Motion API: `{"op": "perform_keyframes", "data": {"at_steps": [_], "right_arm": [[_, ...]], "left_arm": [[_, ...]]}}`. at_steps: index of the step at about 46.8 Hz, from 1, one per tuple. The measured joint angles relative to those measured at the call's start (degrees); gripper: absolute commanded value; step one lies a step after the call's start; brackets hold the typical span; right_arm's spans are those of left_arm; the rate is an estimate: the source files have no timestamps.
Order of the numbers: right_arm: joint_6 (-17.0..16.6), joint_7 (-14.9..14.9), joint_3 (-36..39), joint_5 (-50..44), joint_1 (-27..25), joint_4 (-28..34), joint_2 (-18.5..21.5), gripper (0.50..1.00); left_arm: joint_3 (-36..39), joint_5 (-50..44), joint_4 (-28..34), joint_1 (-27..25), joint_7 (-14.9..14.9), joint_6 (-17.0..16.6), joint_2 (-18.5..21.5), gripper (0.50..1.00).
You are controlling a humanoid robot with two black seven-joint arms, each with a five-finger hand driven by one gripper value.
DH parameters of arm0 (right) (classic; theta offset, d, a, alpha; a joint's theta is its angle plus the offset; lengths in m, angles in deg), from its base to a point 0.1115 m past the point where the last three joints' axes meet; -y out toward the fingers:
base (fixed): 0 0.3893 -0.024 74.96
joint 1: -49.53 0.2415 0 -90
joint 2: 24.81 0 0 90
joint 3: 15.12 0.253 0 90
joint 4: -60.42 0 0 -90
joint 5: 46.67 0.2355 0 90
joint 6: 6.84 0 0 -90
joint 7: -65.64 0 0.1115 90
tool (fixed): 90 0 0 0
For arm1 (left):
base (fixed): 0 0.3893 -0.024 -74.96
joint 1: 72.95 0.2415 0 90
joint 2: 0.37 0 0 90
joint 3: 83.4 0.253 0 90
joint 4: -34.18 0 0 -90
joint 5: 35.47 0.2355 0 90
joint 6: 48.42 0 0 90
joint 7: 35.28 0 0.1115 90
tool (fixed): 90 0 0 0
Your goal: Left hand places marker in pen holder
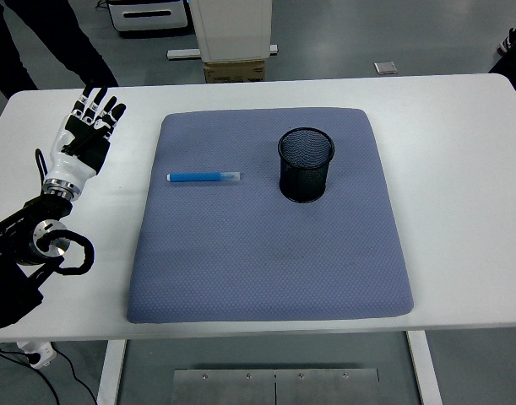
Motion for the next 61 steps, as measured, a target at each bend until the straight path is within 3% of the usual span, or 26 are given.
{"op": "perform_keyframes", "data": {"at_steps": [34, 47, 61], "right_arm": [[0.0, 0.0, 0.0, 0.0, 0.0, 0.0, 0.0, 1.0], [0.0, 0.0, 0.0, 0.0, 0.0, 0.0, 0.0, 1.0], [0.0, 0.0, 0.0, 0.0, 0.0, 0.0, 0.0, 1.0]], "left_arm": [[0.1, 0.9, 0.0, -0.4, 0.0, -0.1, 0.7, 1.0], [0.9, 0.9, 0.8, -2.9, 0.6, -0.8, 0.8, 1.0], [8.1, 0.9, 4.0, -6.7, 0.9, -2.8, 3.4, 1.0]]}}
